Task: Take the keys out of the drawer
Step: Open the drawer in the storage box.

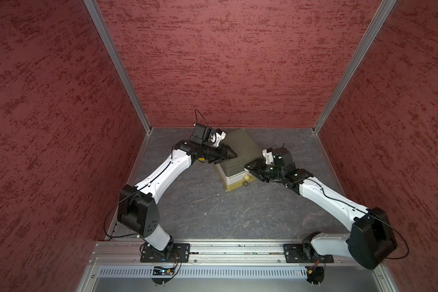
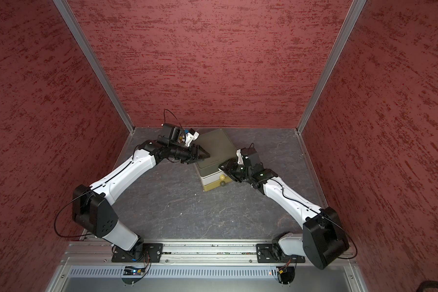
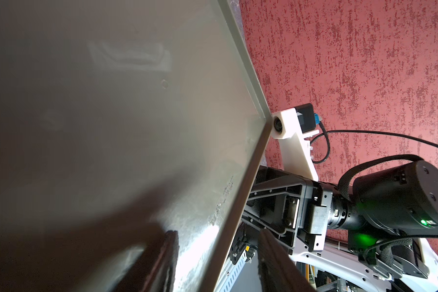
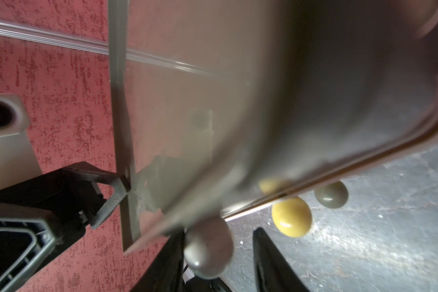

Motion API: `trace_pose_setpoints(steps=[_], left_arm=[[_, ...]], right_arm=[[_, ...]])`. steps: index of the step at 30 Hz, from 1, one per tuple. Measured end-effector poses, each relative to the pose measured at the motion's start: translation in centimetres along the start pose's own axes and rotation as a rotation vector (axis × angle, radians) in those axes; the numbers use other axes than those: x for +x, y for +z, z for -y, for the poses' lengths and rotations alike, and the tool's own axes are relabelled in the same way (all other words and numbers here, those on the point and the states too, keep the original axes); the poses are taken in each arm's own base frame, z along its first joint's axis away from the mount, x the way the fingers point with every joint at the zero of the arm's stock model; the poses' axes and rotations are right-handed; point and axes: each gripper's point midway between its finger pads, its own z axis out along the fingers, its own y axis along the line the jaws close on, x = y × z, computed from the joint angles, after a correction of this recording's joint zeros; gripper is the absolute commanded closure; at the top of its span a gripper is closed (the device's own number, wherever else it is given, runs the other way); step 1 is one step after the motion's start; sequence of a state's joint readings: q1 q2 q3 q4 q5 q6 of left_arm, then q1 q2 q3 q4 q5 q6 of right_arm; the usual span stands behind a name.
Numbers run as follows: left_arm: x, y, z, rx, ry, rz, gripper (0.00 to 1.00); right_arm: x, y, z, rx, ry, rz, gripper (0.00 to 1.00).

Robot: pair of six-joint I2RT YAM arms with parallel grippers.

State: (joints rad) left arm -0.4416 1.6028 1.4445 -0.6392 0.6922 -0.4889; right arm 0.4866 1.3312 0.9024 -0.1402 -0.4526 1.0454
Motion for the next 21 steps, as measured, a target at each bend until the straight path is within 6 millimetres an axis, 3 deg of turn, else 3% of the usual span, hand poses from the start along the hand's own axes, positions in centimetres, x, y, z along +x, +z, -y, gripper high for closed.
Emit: trace_pose_setpoints(steps=[10, 17, 21], left_arm=[[0.1, -0.1, -0.1, -0.001, 0.020, -0.009, 0.53], [0.6, 0.2, -0.5, -0.006, 0.013, -0.032, 0.56], [0.9, 0.3, -0.7, -0.008, 0.013, -0.043, 0.56]], right_arm=[[0.0, 0.7, -0.7, -0.113, -0.010, 0.012, 0.66], [0.4, 0.5, -0.2, -0.134, -0.004, 0.021, 0.78], [0.7, 0.3, 0.3, -0.133, -0.002, 0.025, 0.79]])
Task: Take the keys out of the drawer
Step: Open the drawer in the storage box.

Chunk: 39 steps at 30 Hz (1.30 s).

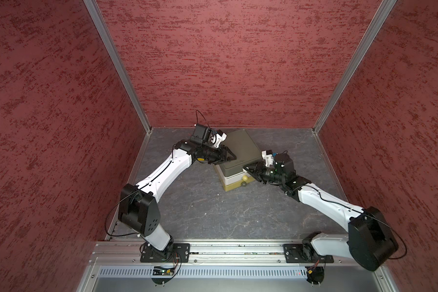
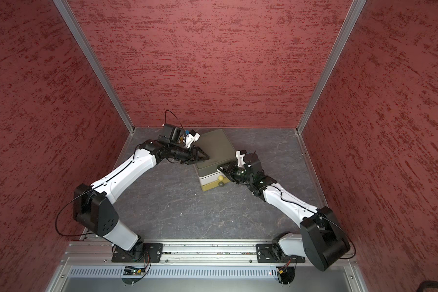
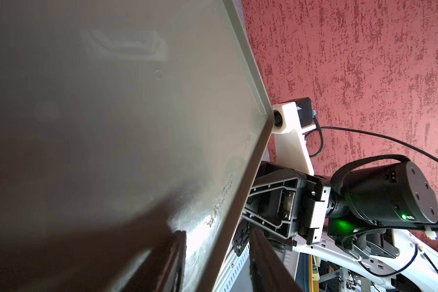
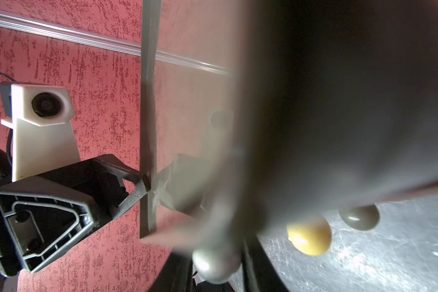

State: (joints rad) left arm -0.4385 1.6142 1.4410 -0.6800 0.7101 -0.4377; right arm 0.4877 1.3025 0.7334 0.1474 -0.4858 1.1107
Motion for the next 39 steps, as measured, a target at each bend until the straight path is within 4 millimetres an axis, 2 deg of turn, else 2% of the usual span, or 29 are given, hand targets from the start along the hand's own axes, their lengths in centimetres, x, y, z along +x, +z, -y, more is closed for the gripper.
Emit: trace_pose_setpoints(steps=[11, 27, 34, 39], left_arm=[[0.1, 0.0, -0.3, 0.000, 0.003, -0.004, 0.60], [0.2, 0.1, -0.3, 0.007, 0.009, 0.000, 0.61], [0.3, 0.2, -0.2, 0.008, 0.014, 0.003, 0.60], [0.3, 0.3, -0.1, 0.008, 0.018, 0.006, 0.61]], right_arm=[[1.2, -2.2, 0.6, 0.010, -0.001, 0.029, 0.83], [5.6, -9.7, 2.3, 0.041, 0.018, 0.055, 0.85], [6.7, -11.7, 2.7, 0.059, 0.028, 0.061, 0.85], [7.3, -12.4, 3.1, 0.072, 0.034, 0.059, 0.85]])
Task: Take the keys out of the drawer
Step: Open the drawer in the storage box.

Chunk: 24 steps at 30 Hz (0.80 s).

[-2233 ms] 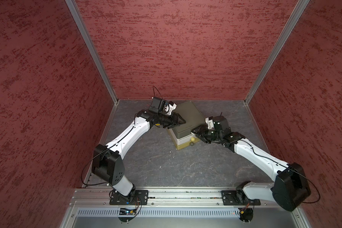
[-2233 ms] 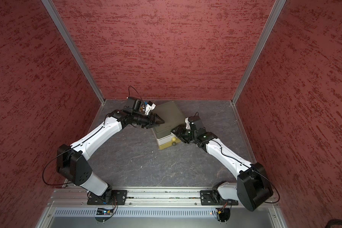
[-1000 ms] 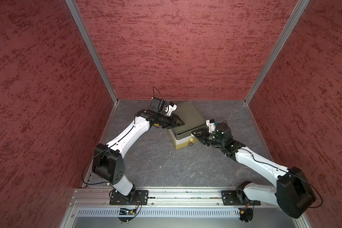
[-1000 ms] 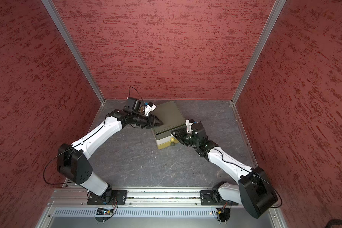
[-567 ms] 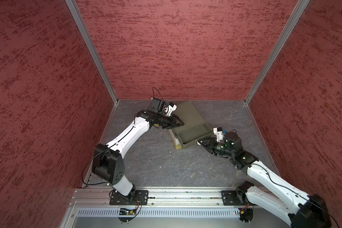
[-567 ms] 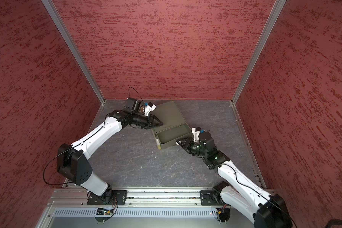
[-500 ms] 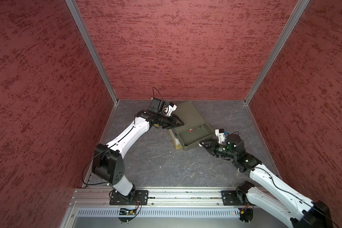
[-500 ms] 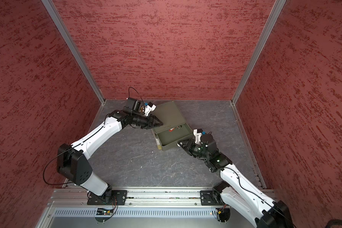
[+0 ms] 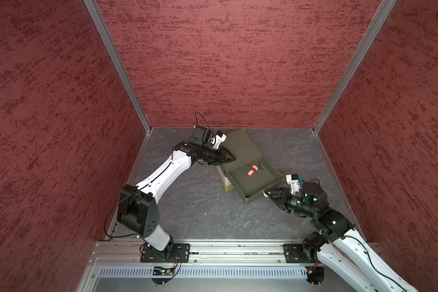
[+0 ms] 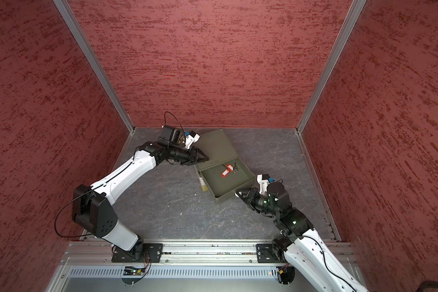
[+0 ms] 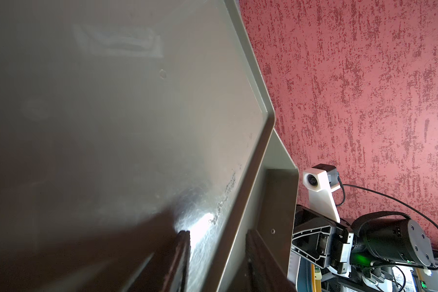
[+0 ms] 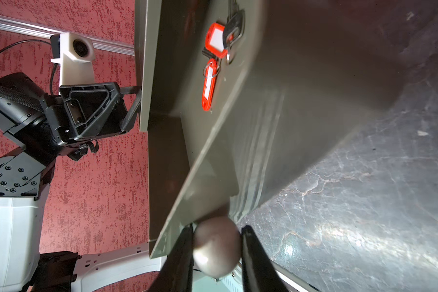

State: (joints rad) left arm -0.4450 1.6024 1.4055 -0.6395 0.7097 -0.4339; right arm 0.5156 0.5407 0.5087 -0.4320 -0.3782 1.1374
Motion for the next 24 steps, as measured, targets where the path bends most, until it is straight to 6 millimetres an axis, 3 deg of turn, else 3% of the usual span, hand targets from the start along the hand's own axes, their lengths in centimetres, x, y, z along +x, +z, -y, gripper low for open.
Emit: trace_pose_setpoints(steps=[8, 24], left_arm=[[0.1, 0.3, 0.3, -0.002, 0.009, 0.002, 0.61], [0.2, 0.5, 0.4, -0.001, 0.014, 0.001, 0.61]], right_arm=[[0.5, 0.0, 0.8, 0.021, 0.008, -0.008, 0.85], [1.5, -0.1, 0.5, 0.015, 0.000, -0.027, 0.82]])
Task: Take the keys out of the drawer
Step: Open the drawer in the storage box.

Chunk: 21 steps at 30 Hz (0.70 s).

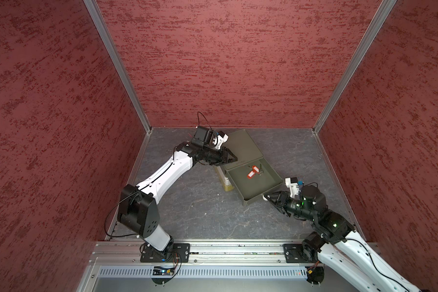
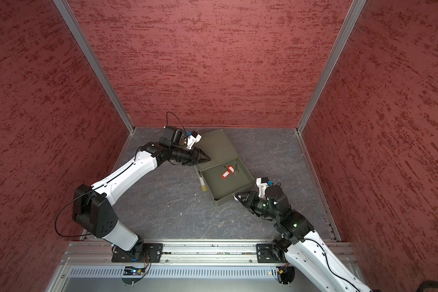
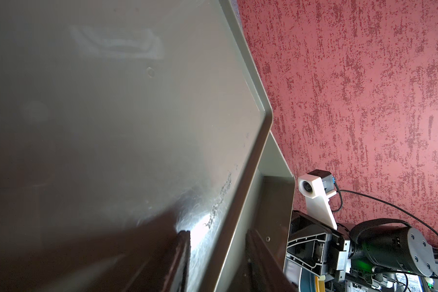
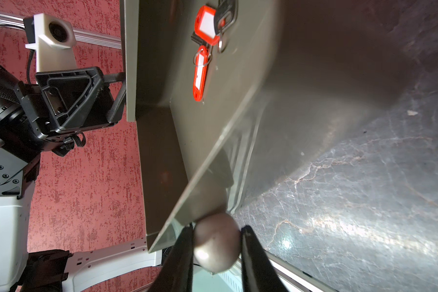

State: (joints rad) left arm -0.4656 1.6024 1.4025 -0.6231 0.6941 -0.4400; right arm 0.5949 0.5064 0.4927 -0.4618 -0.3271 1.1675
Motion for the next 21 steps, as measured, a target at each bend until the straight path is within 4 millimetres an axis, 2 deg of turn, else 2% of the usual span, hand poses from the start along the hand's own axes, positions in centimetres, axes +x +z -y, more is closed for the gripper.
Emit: trace_pose_setpoints(steps=[6, 10, 19, 21], left_arm=[[0.2, 0.1, 0.1, 0.008, 0.002, -0.005, 0.61], [0.3, 0.2, 0.3, 0.014, 0.004, -0.012, 0.61], [0.4, 0.3, 0.4, 0.013, 0.007, -0.011, 0.61], [0.4, 0.3, 0.4, 0.013, 0.007, -0.011, 0.61]], right_arm=[[0.2, -0.2, 0.1, -0.001, -0.001, 0.004, 0.80], [0.5, -0.5, 0.4, 0.001, -0.001, 0.008, 0.74], [1.0, -0.8, 1.7, 0.046, 0.019, -0.005, 0.48], [1.2, -0.7, 2.2, 0.066, 0.022, -0.011, 0.46]])
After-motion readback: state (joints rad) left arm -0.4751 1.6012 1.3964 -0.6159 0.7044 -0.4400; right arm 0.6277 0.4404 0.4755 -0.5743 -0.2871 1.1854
